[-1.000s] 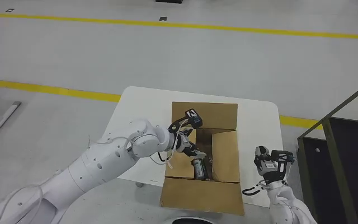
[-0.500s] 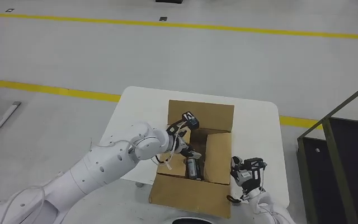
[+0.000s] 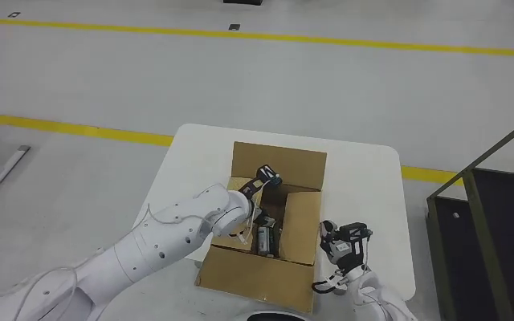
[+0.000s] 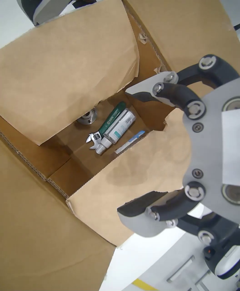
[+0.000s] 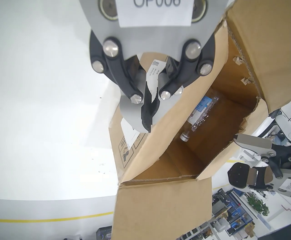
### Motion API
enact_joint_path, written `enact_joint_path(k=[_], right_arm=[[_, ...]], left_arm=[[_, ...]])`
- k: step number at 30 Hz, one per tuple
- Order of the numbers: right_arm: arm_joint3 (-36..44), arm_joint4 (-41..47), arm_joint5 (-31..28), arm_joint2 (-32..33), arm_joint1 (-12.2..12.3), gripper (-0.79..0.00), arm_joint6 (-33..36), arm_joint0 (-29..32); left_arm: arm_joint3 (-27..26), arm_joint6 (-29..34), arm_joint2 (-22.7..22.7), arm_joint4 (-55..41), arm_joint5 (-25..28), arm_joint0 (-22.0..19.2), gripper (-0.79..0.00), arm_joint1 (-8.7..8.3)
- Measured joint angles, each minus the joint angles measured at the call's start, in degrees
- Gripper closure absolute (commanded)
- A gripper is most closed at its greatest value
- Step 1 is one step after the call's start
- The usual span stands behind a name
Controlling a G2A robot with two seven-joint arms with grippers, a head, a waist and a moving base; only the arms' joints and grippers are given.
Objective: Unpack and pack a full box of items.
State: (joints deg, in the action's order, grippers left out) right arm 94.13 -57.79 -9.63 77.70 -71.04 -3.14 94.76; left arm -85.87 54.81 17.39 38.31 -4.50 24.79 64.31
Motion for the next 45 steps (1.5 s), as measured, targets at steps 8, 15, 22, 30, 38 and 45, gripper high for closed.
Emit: enact_joint_path(k=[8,15,22,30,38,45], right_arm=[[0.47,1.67,-0.13,1.95,0.14,0.000,1.05,-0.66],[0.32,1.67,-0.14,1.94,0.10,0.000,1.14,-0.85],[0.27,1.84,0.01,1.81,0.02,0.000,1.25,-1.06],[-0.03,1.84,0.09,1.54,-0.07,0.000,1.39,-1.67],[-0.35,2.00,0.14,1.28,-0.17,0.000,1.63,-2.04],[-0.63,2.37,0.15,1.65,-0.19,0.000,1.63,-2.56]], left_arm=[[0.01,-0.01,0.00,-0.01,0.00,0.00,-0.785,0.00],[0.62,9.13,-2.85,10.63,-4.84,0.30,-0.785,1.27],[1.54,16.55,-5.47,18.51,-9.57,1.05,-0.785,4.68],[3.81,21.21,-6.28,26.33,-11.89,1.54,0.000,8.20],[5.37,23.74,-4.16,31.26,-12.20,3.09,0.000,9.42],[4.35,21.89,0.08,32.50,-12.20,5.50,0.000,9.07]])
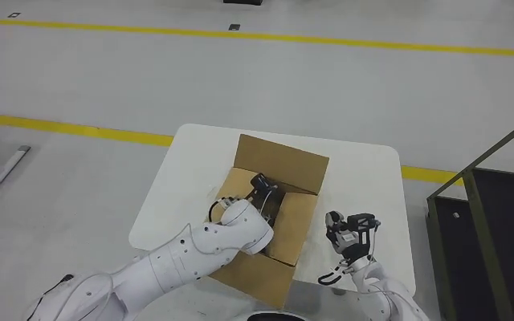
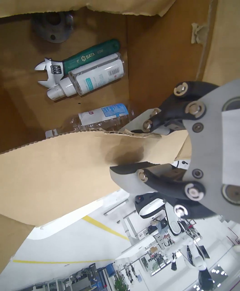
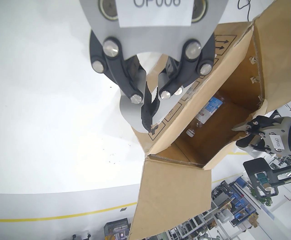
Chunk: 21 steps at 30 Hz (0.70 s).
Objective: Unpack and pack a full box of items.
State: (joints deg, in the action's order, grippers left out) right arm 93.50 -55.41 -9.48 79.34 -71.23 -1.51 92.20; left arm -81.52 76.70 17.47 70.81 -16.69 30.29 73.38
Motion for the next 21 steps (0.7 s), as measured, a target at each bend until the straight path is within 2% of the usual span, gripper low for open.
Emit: enact_joint_path(k=[8,16,20,21], right_arm=[[1.04,2.47,-0.16,0.92,-0.05,0.000,0.38,-0.41],[3.19,8.17,-0.05,4.23,0.02,0.000,1.12,-0.88],[4.28,10.80,-1.16,5.76,0.15,0.000,2.79,-1.07],[4.35,10.99,-1.46,5.90,0.19,0.000,3.24,-1.11]], left_arm=[[-4.84,-4.37,8.92,-2.39,0.09,3.73,0.000,-1.90],[-11.59,-10.91,22.91,-16.37,1.06,10.72,0.000,-4.28],[-14.22,-14.76,30.71,-25.39,3.42,15.42,-0.003,-5.45],[-14.80,-15.44,32.14,-26.98,4.01,16.38,-0.145,-5.66]])
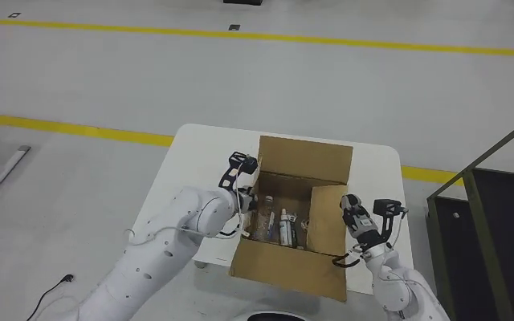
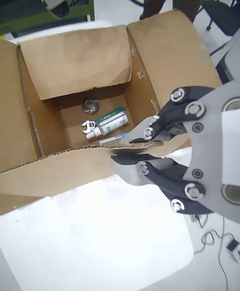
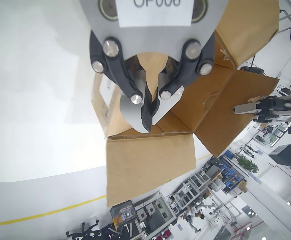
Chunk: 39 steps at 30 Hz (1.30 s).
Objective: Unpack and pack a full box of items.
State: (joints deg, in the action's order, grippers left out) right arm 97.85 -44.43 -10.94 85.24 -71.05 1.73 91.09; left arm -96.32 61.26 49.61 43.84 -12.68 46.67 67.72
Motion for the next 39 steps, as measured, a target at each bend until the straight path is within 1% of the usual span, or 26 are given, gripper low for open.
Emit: enact_joint_path(k=[1,2,6,9,12,15,17,19,23,27,31,35,39], right_arm=[[-0.01,0.24,-0.31,0.06,0.03,0.000,0.48,-0.06],[-0.15,0.25,-0.73,0.01,0.07,0.000,1.26,-0.20],[-1.35,-1.27,-0.91,-0.73,0.14,0.000,3.38,-0.76],[-2.30,-2.35,0.01,-1.33,0.10,0.000,3.98,-1.09],[-3.23,-2.81,0.48,-1.65,0.07,0.000,4.32,-1.44],[-3.81,-3.25,0.93,-1.78,0.07,0.000,4.55,-1.85],[-4.05,-3.38,1.15,-1.86,0.05,0.000,4.56,-2.04],[-4.17,-3.45,1.31,-1.92,0.04,0.000,4.58,-2.14],[-4.42,-3.61,1.71,-2.00,0.02,0.000,4.59,-2.36],[-3.92,-2.00,1.88,-1.29,-0.07,0.000,2.78,-2.49],[-2.55,0.72,2.91,1.52,-0.09,0.000,-1.27,-2.15],[-2.91,0.59,5.14,5.79,0.21,0.000,-3.27,-1.84],[-6.21,-1.42,6.22,7.32,0.46,0.000,-1.86,-2.02]], left_arm=[[-0.48,-0.45,1.27,-1.36,0.68,0.87,-0.422,-0.22],[-0.94,-0.33,2.51,-2.02,1.79,1.74,-0.785,-0.55],[-1.85,2.18,4.61,2.37,2.75,3.53,-0.785,-1.46],[-2.22,4.92,5.09,6.73,2.53,4.25,-0.785,-2.00],[-2.53,9.41,3.82,14.91,2.57,3.95,-0.785,-2.41],[-2.11,13.32,1.89,22.72,2.48,3.34,-0.785,-2.45],[-1.32,15.10,0.46,26.78,2.16,2.92,-0.785,-2.20],[-0.52,15.87,-0.57,28.79,1.98,2.48,-0.785,-1.90],[1.69,17.99,-3.82,34.94,2.01,1.03,-0.785,-0.98],[3.90,18.20,-5.91,37.12,1.31,0.21,-0.785,0.10],[4.97,17.82,-6.35,37.64,0.89,-0.33,-0.785,0.92],[2.47,17.48,-5.00,38.01,0.77,-0.56,-0.785,1.32],[-1.61,18.39,-3.38,40.15,1.46,-0.23,-0.785,1.30]])
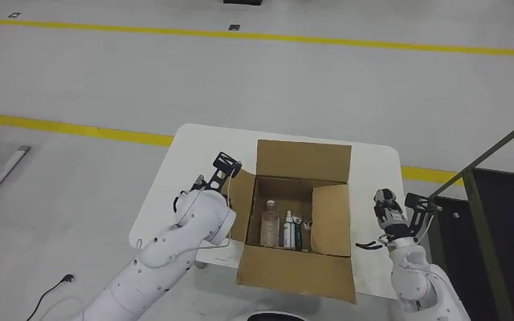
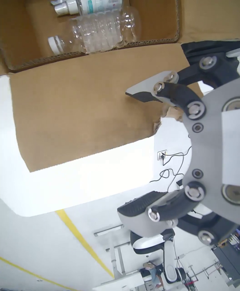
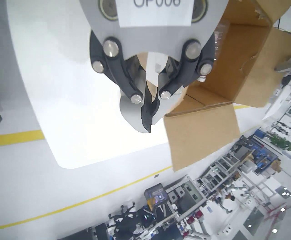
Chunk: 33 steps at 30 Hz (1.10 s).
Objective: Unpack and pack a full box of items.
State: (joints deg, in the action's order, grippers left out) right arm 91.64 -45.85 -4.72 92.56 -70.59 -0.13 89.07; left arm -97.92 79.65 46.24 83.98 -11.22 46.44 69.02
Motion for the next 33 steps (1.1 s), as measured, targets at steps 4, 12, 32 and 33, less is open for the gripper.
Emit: enact_joint_path(k=[4,12,32,33], right_arm=[[-3.02,-1.34,-1.63,-1.73,-0.05,0.000,1.56,-0.09],[-3.72,-3.15,-3.80,-7.30,-0.64,0.000,1.89,1.07],[-0.17,-3.06,-3.89,-7.29,-0.72,0.000,0.69,2.01],[0.20,-3.04,-3.84,-6.26,-0.59,0.000,0.69,2.36]], left_arm=[[-3.31,1.16,1.11,1.68,0.67,0.70,-0.785,0.11],[-10.33,0.96,2.46,2.83,2.26,1.42,-0.785,0.80],[0.52,-23.13,-5.25,-27.07,19.61,-4.07,-0.785,6.58],[2.71,-24.53,-5.63,-29.87,21.01,-4.49,-0.785,6.97]])
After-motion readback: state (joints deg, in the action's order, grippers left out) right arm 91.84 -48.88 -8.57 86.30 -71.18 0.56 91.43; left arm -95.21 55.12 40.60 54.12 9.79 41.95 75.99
